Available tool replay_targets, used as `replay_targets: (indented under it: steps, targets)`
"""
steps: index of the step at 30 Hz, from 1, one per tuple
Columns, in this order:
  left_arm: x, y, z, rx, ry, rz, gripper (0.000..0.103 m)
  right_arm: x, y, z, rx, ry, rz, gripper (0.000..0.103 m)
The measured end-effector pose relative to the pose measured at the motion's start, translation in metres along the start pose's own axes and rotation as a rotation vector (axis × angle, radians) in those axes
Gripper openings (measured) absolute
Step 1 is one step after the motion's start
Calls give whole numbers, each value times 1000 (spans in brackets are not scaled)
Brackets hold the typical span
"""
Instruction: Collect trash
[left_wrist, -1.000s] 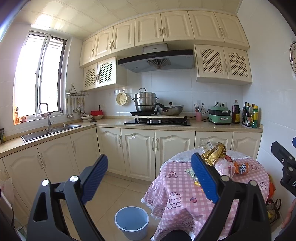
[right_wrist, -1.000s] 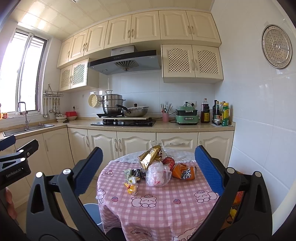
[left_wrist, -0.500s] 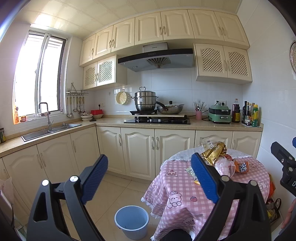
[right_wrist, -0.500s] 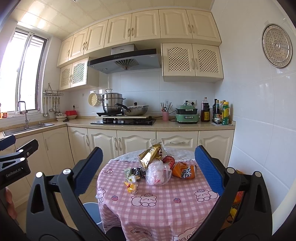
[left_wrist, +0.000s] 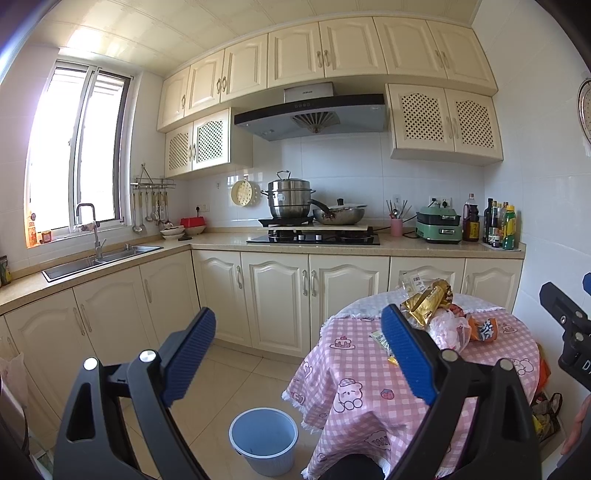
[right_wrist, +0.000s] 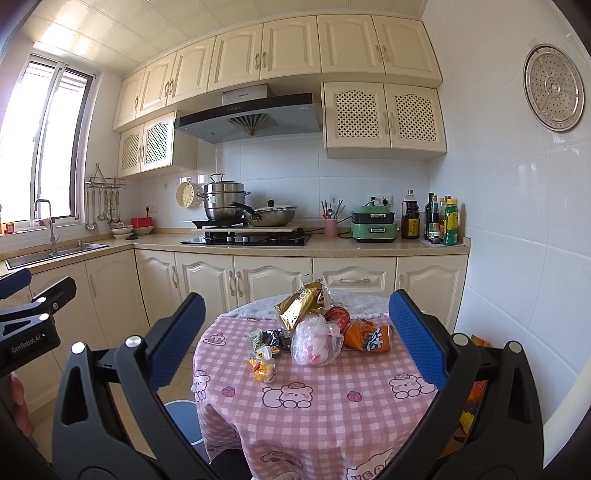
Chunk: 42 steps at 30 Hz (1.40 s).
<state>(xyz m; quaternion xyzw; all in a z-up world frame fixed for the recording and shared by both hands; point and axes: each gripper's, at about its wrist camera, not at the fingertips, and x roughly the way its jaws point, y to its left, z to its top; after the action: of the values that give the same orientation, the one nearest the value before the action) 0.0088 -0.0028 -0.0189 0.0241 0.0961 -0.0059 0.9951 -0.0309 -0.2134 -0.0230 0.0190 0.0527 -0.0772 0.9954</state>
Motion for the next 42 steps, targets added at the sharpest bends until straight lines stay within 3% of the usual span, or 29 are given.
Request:
replay_targets:
  steps: [9, 24, 30, 38, 42]
  targets:
    - [15, -2, -6, 16, 36, -5, 89, 17, -8, -8, 46, 40, -22, 98]
    - [115, -14, -39, 70, 262, -31, 89, 110, -25, -48, 108, 288, -29, 98]
    - [156, -34, -49, 101, 355, -106, 89, 135, -45, -59, 127, 350, -56, 98]
    - [212, -80, -61, 68, 522, -321, 89, 168, -82, -72, 162, 396, -130, 98]
    - [238, -110, -69, 64, 581, -374, 89, 183, -99, -80, 187, 417, -151, 98]
